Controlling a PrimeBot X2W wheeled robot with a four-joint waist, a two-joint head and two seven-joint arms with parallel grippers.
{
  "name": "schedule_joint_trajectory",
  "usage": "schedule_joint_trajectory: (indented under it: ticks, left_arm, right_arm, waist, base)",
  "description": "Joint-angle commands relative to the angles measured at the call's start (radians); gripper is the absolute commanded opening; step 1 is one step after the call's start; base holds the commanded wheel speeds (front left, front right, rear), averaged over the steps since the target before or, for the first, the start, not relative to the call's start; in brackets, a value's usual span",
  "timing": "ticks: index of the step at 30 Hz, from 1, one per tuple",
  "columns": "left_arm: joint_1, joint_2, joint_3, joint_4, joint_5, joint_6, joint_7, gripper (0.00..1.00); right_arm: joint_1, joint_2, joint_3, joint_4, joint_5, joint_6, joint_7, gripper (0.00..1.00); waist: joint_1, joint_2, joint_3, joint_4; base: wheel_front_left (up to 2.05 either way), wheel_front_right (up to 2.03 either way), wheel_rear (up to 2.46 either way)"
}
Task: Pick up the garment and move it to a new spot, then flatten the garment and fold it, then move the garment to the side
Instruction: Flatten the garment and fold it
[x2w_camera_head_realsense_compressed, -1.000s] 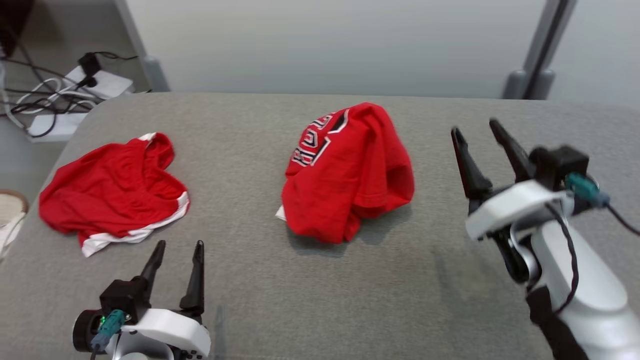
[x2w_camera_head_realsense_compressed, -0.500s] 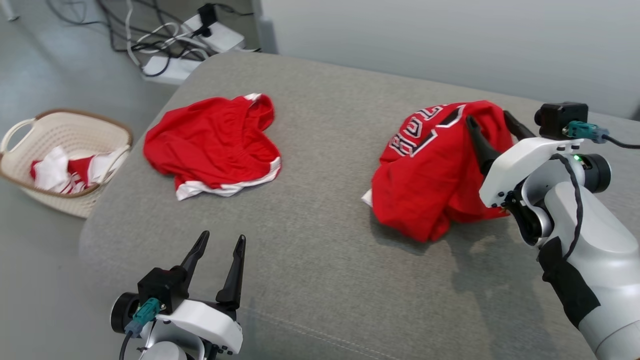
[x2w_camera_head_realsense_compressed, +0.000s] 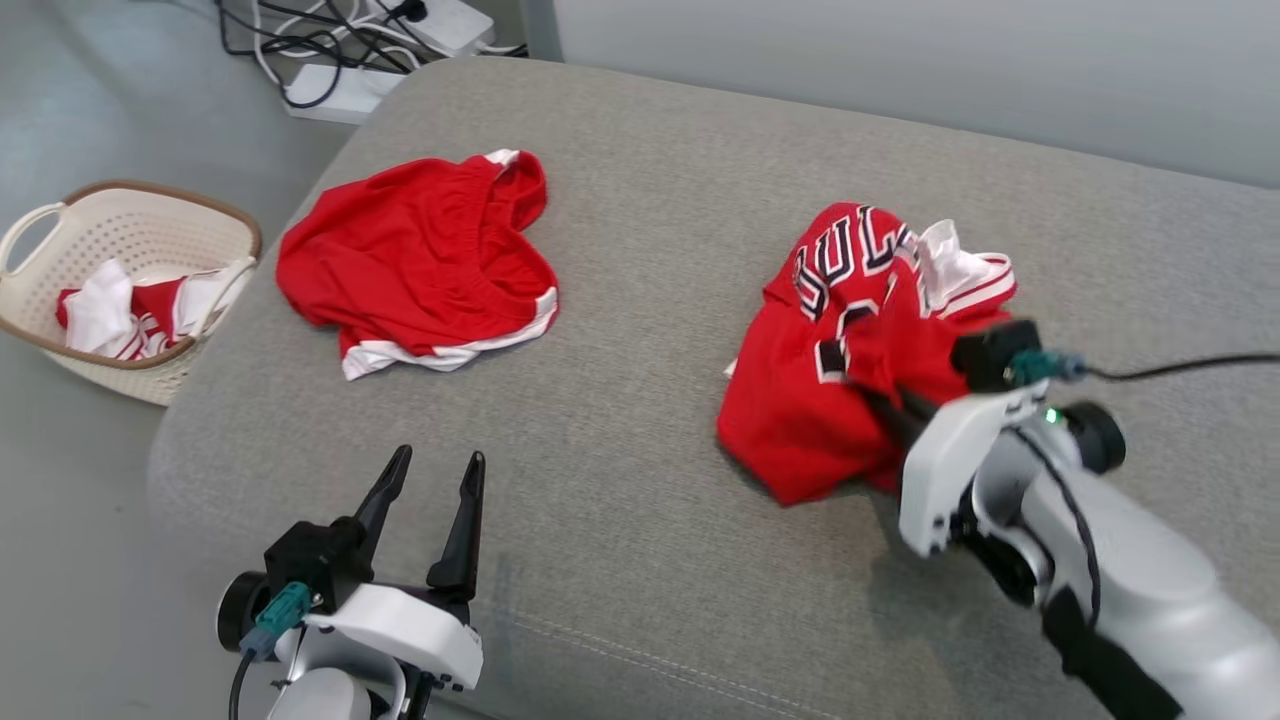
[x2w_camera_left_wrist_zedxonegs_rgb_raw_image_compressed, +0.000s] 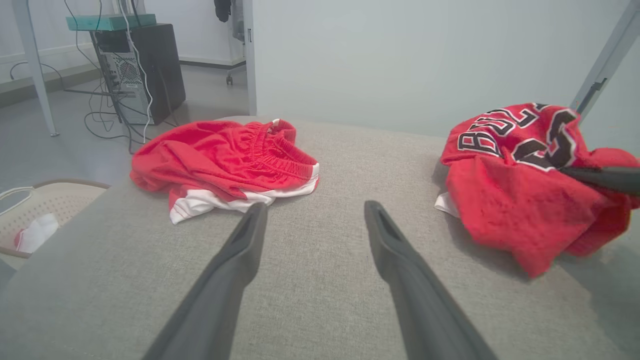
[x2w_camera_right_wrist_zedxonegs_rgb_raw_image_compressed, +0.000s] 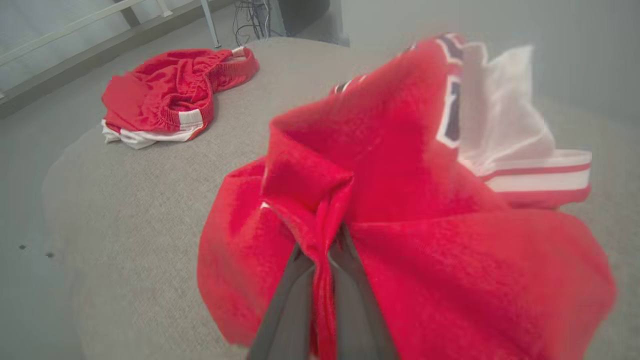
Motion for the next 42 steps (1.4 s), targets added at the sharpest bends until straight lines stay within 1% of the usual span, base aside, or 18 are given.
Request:
schedule_joint_trajectory:
  ticks: [1,3,7,8,13,15,16,17,25,29,36,42]
  left_arm:
    - [-0.049,0.009,0.026,-0.03,-0.01,0.007,-0.009,1.0]
    - [-0.05,0.009,0.023,-0.031,-0.015,0.009,-0.009,1.0]
    - [-0.052,0.009,0.026,-0.034,-0.017,0.013,-0.009,1.0]
    - [-0.052,0.009,0.026,-0.034,-0.017,0.013,-0.009,1.0]
    - [-0.049,0.009,0.03,-0.032,-0.015,0.011,-0.009,1.0]
    - [-0.048,0.009,0.031,-0.031,-0.015,0.011,-0.009,1.0]
    - [-0.047,0.009,0.032,-0.031,-0.015,0.011,-0.009,1.0]
    - [-0.047,0.009,0.033,-0.031,-0.015,0.011,-0.009,1.0]
    - [-0.04,0.009,0.024,-0.029,-0.02,0.008,-0.009,1.0]
    - [-0.038,0.009,0.007,-0.026,-0.029,0.009,-0.009,1.0]
    - [-0.045,0.009,-0.006,-0.027,-0.032,0.012,-0.009,1.0]
    - [-0.051,0.009,-0.02,-0.031,-0.045,0.016,-0.009,1.0]
  right_arm:
    - [0.05,-0.027,0.045,-0.051,0.04,0.004,0.011,0.0]
    - [0.088,-0.068,0.098,-0.087,0.074,0.004,0.028,0.0]
    - [0.151,-0.143,0.166,-0.14,0.137,0.004,0.046,0.0]
    - [0.151,-0.143,0.166,-0.14,0.137,0.004,0.046,0.0]
    - [0.218,-0.206,0.231,-0.193,0.196,0.004,0.067,0.0]
    - [0.233,-0.225,0.234,-0.205,0.217,0.004,0.058,0.0]
    - [0.234,-0.232,0.227,-0.209,0.223,0.004,0.04,0.44]
    - [0.233,-0.237,0.217,-0.211,0.227,0.004,0.02,1.0]
    - [0.203,-0.276,0.104,-0.254,0.257,0.004,-0.136,1.0]
    - [0.164,-0.28,0.049,-0.264,0.243,0.004,-0.174,1.0]
    - [0.108,-0.267,-0.014,-0.26,0.21,0.004,-0.187,1.0]
    - [0.047,-0.251,-0.049,-0.145,0.164,0.004,-0.138,1.0]
  waist:
    - [0.0,0.0,0.002,-0.029]
    - [0.0,0.0,0.003,-0.049]
    - [0.0,0.0,0.002,-0.087]
    - [0.0,0.0,0.002,-0.087]
    - [0.0,0.0,-0.005,-0.122]
    - [0.0,0.0,-0.008,-0.133]
    - [0.0,0.0,-0.008,-0.138]
    - [0.0,0.0,-0.008,-0.141]
    - [0.0,0.0,-0.015,-0.148]
    - [0.0,0.0,-0.016,-0.133]
    - [0.0,0.0,-0.006,-0.09]
    - [0.0,0.0,0.022,-0.053]
  base:
    - [0.0,0.0,0.0]
    - [0.0,0.0,0.0]
    - [0.0,0.0,0.0]
    - [0.0,0.0,0.0]
    - [0.0,0.0,0.0]
    - [0.0,0.0,0.0]
    - [0.0,0.0,0.0]
    - [0.0,0.0,0.0]
    - [0.0,0.0,0.0]
    - [0.0,0.0,0.0]
    - [0.0,0.0,0.0]
    - [0.0,0.0,0.0]
